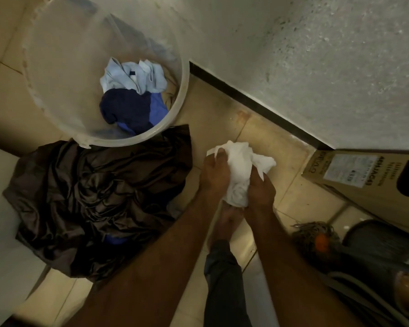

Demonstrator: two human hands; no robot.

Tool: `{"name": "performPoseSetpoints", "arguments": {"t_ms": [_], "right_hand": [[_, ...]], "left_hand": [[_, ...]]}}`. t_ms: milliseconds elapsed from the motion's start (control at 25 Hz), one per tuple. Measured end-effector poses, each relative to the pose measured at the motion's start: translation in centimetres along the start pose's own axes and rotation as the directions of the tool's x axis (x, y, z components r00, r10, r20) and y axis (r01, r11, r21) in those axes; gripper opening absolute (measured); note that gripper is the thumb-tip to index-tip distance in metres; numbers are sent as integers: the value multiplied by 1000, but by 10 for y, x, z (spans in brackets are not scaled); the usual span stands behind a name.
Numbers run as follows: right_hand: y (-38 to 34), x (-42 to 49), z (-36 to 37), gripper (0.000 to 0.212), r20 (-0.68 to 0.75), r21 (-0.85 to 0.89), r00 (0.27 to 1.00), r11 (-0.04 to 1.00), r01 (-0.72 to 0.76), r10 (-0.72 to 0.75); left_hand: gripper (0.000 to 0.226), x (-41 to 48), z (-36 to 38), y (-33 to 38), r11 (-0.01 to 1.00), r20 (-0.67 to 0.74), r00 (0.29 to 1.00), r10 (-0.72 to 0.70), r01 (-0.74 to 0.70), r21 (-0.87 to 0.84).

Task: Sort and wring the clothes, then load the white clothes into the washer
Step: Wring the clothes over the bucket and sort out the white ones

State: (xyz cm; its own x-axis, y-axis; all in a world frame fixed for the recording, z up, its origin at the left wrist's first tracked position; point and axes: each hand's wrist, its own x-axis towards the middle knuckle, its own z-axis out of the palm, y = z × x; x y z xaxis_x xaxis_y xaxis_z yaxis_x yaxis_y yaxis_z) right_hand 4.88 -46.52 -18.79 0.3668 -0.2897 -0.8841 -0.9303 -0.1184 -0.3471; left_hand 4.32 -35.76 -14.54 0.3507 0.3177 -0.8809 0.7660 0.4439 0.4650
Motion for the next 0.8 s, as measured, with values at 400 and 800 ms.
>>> {"name": "performPoseSetpoints", "arguments": {"t_ms": [400,800], "right_hand": [[3,25,18,53,-106,87,994,995,50,-40],[-76,-56,127,11,-119,-161,693,703,693,-711]], "left_hand": [[33,14,-37,-2,995,127,988,-87,82,50],[23,12,-110,42,920,-115,915,386,-372,124]]}}
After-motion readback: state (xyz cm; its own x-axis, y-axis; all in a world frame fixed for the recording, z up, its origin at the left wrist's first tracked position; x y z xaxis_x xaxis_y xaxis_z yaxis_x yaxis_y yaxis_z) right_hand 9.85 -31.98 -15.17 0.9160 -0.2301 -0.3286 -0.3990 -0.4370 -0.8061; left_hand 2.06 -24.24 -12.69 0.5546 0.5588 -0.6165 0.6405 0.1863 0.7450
